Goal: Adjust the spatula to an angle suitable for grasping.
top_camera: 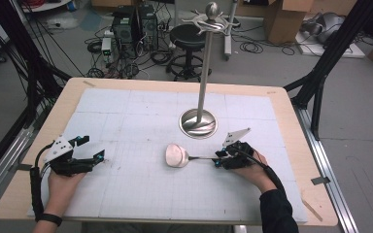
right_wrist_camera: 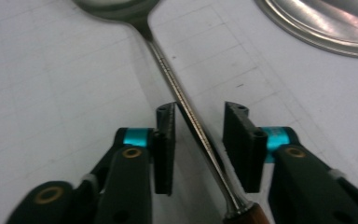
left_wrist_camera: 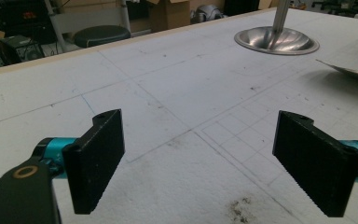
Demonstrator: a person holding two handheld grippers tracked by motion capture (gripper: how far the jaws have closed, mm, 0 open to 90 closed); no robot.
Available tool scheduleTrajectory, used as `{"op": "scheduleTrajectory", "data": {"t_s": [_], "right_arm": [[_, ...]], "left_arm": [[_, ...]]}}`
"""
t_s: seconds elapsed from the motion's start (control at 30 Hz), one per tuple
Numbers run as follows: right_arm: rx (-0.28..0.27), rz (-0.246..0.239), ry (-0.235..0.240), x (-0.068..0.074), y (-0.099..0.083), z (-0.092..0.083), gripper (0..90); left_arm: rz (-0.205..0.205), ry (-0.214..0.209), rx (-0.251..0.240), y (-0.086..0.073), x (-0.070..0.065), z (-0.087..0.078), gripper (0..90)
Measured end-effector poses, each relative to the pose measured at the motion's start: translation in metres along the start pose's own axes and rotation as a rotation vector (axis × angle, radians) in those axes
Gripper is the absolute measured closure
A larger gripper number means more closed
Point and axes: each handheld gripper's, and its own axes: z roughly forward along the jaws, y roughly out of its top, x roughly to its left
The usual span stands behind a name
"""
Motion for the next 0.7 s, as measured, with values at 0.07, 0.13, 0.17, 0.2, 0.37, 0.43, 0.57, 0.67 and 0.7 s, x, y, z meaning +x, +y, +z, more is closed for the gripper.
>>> {"op": "scheduleTrajectory", "data": {"t_s": [0.07,0.13,0.17,0.2,0.37,0.43,0.57,0.67,0.7], "right_arm": [[0.01,-0.013,-0.002,0.001,0.001,0.0,69.3],[0.019,-0.009,-0.003,0.001,0.003,0.0,69.8],[0.028,-0.006,-0.001,0.002,0.004,0.0,70.6],[0.035,-0.015,-0.003,0.002,0.005,0.001,71.7],[0.066,-0.017,0.016,0.003,0.009,0.001,81.7],[0.067,-0.015,0.03,0.003,0.009,0.002,83.8],[0.081,0.015,0.032,0.002,0.011,0.001,84.6],[0.083,0.024,0.038,0.002,0.011,0.001,84.9],[0.083,0.025,0.04,0.001,0.011,0.001,84.9]], "left_arm": [[0.0,-0.002,0.0,0.0,0.0,0.0,17.2],[0.001,0.0,0.0,0.0,0.0,0.0,17.2],[0.001,0.0,0.0,0.0,0.0,0.0,17.2],[0.001,0.0,0.0,0.0,0.0,0.0,17.2],[0.003,0.0,-0.001,0.0,0.0,0.0,17.3],[0.006,0.0,0.0,0.0,0.0,0.0,17.3],[0.003,0.001,0.0,0.0,0.0,0.0,17.3],[-0.005,-0.001,-0.004,0.0,0.0,0.0,17.4],[-0.006,-0.001,-0.004,0.0,0.001,0.0,17.4]]}}
